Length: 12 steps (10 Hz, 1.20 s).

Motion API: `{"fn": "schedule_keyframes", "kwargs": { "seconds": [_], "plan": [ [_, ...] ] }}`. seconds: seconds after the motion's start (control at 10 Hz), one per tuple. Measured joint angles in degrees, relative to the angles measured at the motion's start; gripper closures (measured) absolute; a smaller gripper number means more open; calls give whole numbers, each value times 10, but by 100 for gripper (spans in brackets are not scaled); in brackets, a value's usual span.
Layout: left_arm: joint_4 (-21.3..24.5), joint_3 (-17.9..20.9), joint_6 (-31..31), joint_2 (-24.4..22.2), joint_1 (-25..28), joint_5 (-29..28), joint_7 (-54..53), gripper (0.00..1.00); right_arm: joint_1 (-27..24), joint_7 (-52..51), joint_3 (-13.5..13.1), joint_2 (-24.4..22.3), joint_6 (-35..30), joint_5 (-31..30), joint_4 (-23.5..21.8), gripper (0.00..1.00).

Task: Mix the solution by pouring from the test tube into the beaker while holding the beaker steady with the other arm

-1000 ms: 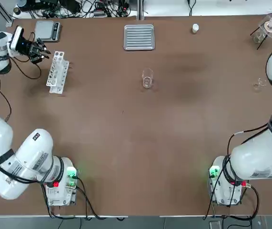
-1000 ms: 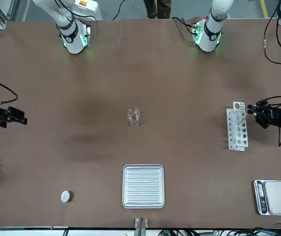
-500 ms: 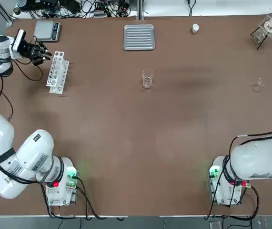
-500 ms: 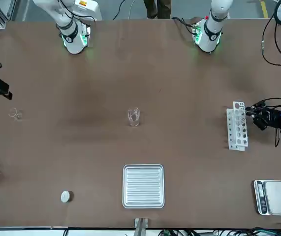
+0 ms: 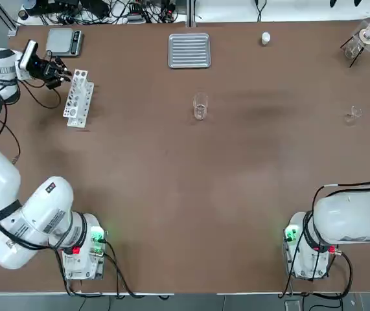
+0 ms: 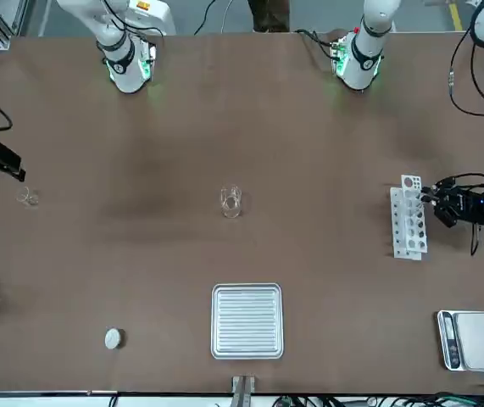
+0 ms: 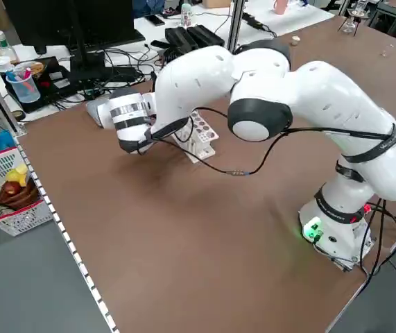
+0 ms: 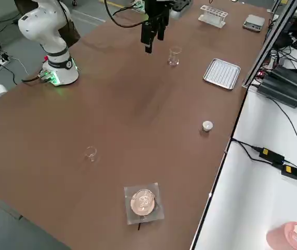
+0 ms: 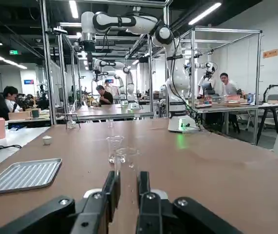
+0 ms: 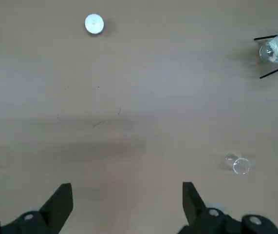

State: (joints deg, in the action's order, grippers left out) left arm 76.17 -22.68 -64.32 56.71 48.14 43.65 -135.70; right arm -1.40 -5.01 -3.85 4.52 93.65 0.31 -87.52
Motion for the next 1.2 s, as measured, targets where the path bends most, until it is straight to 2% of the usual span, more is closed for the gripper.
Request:
{"fn": "schedule_keyframes", "kwargs": {
  "seconds": [0.4, 0.6, 1.2],
  "plan": [
    [-11, 24, 2, 15, -11, 31, 21, 78, -3, 3, -2, 0, 14, -1, -33, 0],
    [-11, 37, 3, 21, -15, 46, 30, 78, -3, 5, -1, -1, 15, -1, -33, 0],
    [-14, 42, -5, 23, -18, 46, 0, 78, 19, 35, 9, -33, -8, -2, -29, 0]
  ]
}}
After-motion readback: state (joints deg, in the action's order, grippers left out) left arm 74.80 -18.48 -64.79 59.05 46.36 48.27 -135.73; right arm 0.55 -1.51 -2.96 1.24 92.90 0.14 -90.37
